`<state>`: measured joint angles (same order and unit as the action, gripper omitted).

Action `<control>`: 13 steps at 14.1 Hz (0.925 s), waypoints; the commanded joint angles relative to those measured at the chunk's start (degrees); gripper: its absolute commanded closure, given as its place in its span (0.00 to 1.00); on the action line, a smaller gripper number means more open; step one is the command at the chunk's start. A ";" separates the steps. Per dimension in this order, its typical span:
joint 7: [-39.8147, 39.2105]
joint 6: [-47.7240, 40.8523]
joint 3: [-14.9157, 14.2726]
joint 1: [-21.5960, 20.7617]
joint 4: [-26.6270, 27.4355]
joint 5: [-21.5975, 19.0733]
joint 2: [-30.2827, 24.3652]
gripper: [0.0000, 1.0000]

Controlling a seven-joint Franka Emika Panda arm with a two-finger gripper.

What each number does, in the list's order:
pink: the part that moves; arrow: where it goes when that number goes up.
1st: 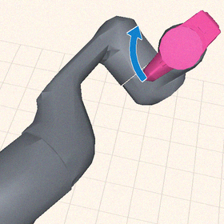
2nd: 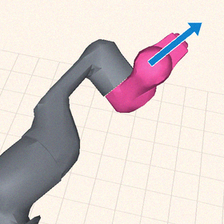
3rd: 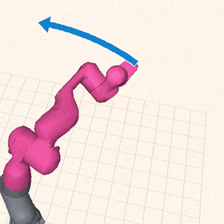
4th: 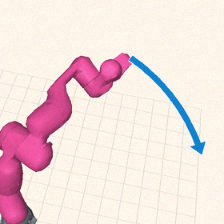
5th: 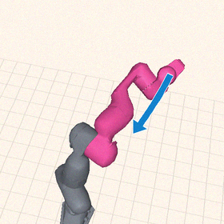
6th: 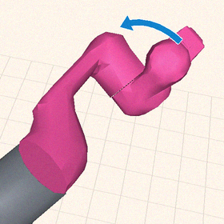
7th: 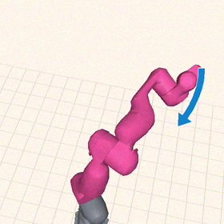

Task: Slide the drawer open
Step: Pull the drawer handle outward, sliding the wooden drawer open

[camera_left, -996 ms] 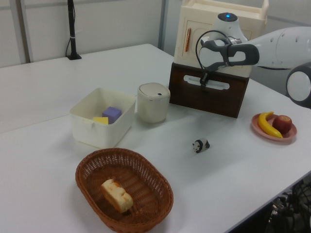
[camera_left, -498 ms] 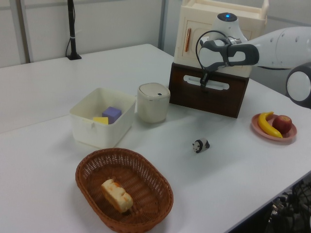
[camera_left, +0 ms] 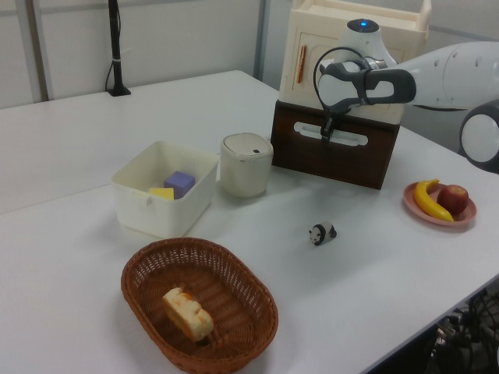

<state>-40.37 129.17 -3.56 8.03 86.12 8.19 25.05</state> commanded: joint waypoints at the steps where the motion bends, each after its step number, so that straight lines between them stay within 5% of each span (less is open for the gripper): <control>1: 1.26 -4.28 0.66 -0.30 1.94 0.68 -2.81 0.97; 13: 1.70 -16.76 4.00 -0.91 5.20 0.42 -7.99 0.97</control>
<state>-40.21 117.06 -0.04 7.99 86.49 8.19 22.39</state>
